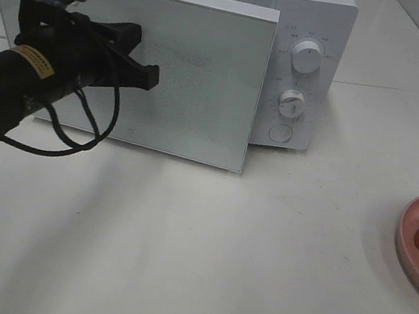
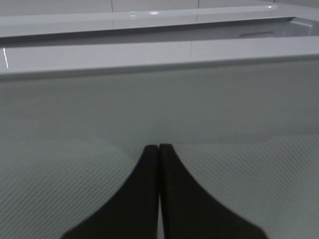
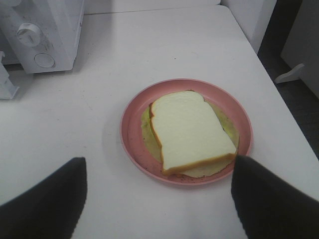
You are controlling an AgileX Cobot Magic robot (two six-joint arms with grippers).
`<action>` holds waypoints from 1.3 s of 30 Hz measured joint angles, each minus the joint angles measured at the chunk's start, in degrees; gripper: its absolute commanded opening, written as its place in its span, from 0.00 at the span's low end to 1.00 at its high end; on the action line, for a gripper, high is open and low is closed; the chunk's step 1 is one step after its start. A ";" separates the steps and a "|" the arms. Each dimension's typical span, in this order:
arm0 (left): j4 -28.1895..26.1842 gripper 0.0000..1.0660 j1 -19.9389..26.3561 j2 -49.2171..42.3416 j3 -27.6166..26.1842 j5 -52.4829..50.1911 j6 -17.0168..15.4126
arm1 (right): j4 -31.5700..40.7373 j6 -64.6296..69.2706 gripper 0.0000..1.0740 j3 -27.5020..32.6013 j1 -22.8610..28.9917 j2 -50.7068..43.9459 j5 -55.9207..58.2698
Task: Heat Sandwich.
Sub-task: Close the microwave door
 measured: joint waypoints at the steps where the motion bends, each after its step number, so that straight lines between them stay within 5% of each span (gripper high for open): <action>1: -1.20 0.00 -1.26 0.97 -1.66 0.46 0.46 | 0.00 0.00 0.71 0.00 0.00 0.00 0.00; 19: -8.14 0.00 -8.02 9.17 -15.99 6.53 5.27 | 0.00 0.00 0.71 0.00 0.00 0.00 0.00; 39: -11.29 0.00 -10.03 15.24 -27.73 13.35 10.89 | 0.00 0.00 0.71 0.00 0.00 0.00 0.00</action>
